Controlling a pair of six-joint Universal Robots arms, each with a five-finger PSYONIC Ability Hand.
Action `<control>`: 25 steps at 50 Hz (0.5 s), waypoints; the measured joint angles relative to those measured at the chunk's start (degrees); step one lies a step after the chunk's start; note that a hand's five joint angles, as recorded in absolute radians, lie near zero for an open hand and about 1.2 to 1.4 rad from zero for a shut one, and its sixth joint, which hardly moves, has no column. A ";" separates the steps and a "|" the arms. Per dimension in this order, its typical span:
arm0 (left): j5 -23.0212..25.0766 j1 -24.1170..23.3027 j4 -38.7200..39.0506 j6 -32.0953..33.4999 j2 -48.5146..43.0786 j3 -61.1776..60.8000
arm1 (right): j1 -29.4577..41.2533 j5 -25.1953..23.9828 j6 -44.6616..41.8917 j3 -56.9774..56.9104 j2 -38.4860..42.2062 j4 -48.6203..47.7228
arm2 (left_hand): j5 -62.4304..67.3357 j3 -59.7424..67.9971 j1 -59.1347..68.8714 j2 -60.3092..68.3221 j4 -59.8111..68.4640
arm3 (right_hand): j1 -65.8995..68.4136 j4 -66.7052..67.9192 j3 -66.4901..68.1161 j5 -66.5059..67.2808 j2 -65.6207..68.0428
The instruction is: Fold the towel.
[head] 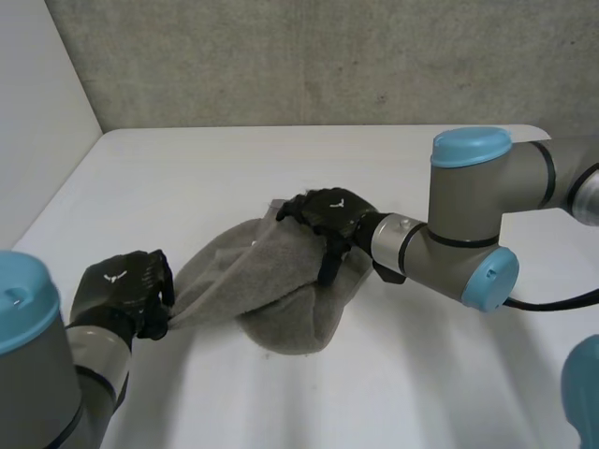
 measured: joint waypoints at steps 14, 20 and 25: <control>0.40 0.89 2.97 0.42 2.01 0.97 | -0.01 5.17 -2.78 -2.44 1.01 -4.49 | 0.00 0.03 0.00 0.01 0.00 | 62.09 54.54 54.34 53.32 54.21; 3.00 3.14 6.65 0.76 -0.50 12.66 | -0.03 13.65 -1.87 -1.13 -6.95 -17.90 | 0.00 0.03 0.00 0.01 0.01 | 64.46 56.82 56.56 55.50 56.49; 4.22 4.20 7.51 0.31 -2.23 22.75 | -0.16 17.84 -0.28 5.03 -15.77 -30.78 | 0.00 0.03 0.00 0.01 0.00 | 64.82 57.16 56.92 55.91 56.74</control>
